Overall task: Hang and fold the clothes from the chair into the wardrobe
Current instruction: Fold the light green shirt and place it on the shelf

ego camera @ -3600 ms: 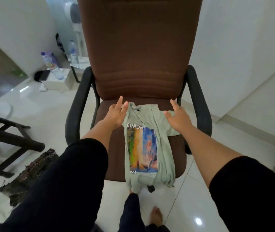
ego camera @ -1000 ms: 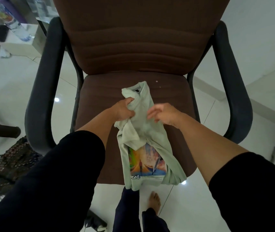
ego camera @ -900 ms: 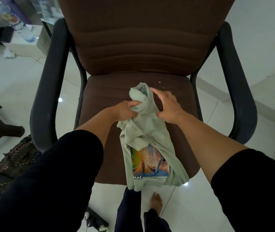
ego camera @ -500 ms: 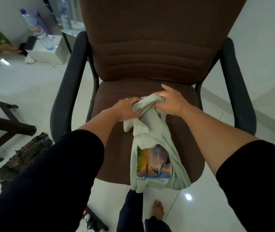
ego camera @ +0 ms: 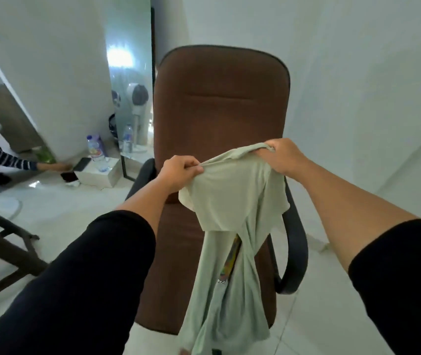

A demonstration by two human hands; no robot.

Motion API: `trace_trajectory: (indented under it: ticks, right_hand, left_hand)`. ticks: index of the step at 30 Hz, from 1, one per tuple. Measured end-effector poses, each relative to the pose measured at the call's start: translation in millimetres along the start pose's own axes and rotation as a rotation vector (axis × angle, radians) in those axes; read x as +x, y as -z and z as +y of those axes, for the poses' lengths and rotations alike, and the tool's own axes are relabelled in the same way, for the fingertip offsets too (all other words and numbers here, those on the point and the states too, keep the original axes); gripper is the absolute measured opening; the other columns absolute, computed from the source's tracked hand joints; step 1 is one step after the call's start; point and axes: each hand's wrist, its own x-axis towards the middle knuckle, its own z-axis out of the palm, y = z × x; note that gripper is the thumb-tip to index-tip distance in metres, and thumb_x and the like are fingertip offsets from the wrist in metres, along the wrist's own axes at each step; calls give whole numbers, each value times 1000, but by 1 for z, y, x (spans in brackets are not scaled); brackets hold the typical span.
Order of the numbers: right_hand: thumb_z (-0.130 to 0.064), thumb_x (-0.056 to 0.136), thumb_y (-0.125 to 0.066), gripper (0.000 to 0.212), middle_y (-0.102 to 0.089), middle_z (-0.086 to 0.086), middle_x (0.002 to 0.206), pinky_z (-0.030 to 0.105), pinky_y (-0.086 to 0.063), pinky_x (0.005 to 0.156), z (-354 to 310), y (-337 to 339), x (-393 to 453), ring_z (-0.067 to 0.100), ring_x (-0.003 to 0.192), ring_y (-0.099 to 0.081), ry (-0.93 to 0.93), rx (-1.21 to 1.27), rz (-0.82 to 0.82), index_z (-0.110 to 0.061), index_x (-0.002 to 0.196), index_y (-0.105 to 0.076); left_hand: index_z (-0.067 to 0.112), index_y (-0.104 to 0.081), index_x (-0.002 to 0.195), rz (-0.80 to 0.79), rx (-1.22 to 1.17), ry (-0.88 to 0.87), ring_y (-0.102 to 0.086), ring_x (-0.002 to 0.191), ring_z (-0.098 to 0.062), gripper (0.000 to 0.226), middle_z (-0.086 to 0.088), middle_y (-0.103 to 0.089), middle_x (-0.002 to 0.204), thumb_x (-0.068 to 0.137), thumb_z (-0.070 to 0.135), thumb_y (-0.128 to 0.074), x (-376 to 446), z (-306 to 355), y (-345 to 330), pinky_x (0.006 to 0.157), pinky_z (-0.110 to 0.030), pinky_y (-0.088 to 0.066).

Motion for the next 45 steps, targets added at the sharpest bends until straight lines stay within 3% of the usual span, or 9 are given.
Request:
trace_trajectory:
  ticks: [8, 14, 19, 22, 28, 34, 38, 42, 45]
  right_hand:
    - [-33, 92, -55, 27, -42, -1, 65, 28, -31, 57, -87, 89, -28, 14, 61, -39, 177, 28, 108, -10, 78, -55]
    - [-34, 90, -54, 20, -63, -1, 92, 33, -45, 85, -132, 107, -38, 19, 92, -56, 168, 140, 67, -19, 94, -68]
    - [-21, 89, -57, 23, -53, -2, 73, 27, -39, 63, -141, 122, -42, 14, 69, -49, 145, 270, -33, -21, 67, -53]
    - [-19, 89, -59, 11, -56, 2, 84, 27, -42, 68, -138, 124, -46, 15, 75, -52, 139, 175, -53, -18, 79, -55]
    - [-18, 88, -60, 3, -60, 1, 89, 30, -47, 73, -142, 115, -46, 19, 83, -57, 112, 201, 37, -18, 91, -60]
    - [-16, 88, -57, 35, -54, 1, 118, 33, -47, 93, -148, 114, -48, 18, 102, -54, 177, 282, 119, -43, 110, -59]
    - [-13, 90, -52, 36, -57, -3, 112, 26, -46, 82, -154, 111, -56, 11, 90, -55, 204, 314, 109, -43, 107, -63]
    - [-8, 91, -50, 32, -61, -16, 95, 22, -41, 83, -159, 107, -64, 4, 89, -53, 210, 304, 90, -31, 103, -68]
    - [-6, 87, -51, 28, -64, -9, 91, 21, -42, 74, -161, 110, -74, 10, 85, -53, 173, 247, 82, -25, 83, -71]
  left_hand:
    - [24, -64, 90, 397, -35, -226, -57, 83, -12, 12, 3, -64, 90, 86, 35, -64, -21, 105, 74, 78, -25, -46]
    - [25, -57, 88, 136, -58, -495, -64, 85, -9, 24, 4, -66, 94, 75, 29, -77, -36, 170, 67, 80, -19, -48]
    - [26, -54, 80, 275, -161, -433, -57, 74, -8, 12, 6, -64, 79, 83, 24, -65, -27, 164, 75, 76, -24, -44]
    - [33, -54, 76, 288, -259, -387, -64, 84, -16, 14, 3, -67, 86, 84, 24, -62, -20, 151, 95, 85, -39, -54]
    - [25, -46, 83, 275, -133, -525, -45, 59, -14, 18, 2, -52, 65, 91, 9, -43, -22, 155, 106, 63, -27, -40]
    - [19, -67, 103, 11, 32, -495, -54, 90, -16, 25, -1, -62, 100, 92, 14, -45, -32, 148, 100, 80, -25, -39]
    - [16, -68, 101, -58, 115, -491, -53, 79, -7, 36, 5, -60, 88, 83, 46, -65, -39, 140, 92, 73, -24, -41]
    - [2, -67, 86, -2, 238, -475, -54, 79, -20, 34, -13, -64, 91, 84, 36, -65, -40, 133, 84, 74, -35, -46]
    - [10, -57, 67, 4, 231, -450, -49, 71, -18, 23, -6, -56, 71, 84, 25, -61, -44, 128, 92, 57, -26, -40]
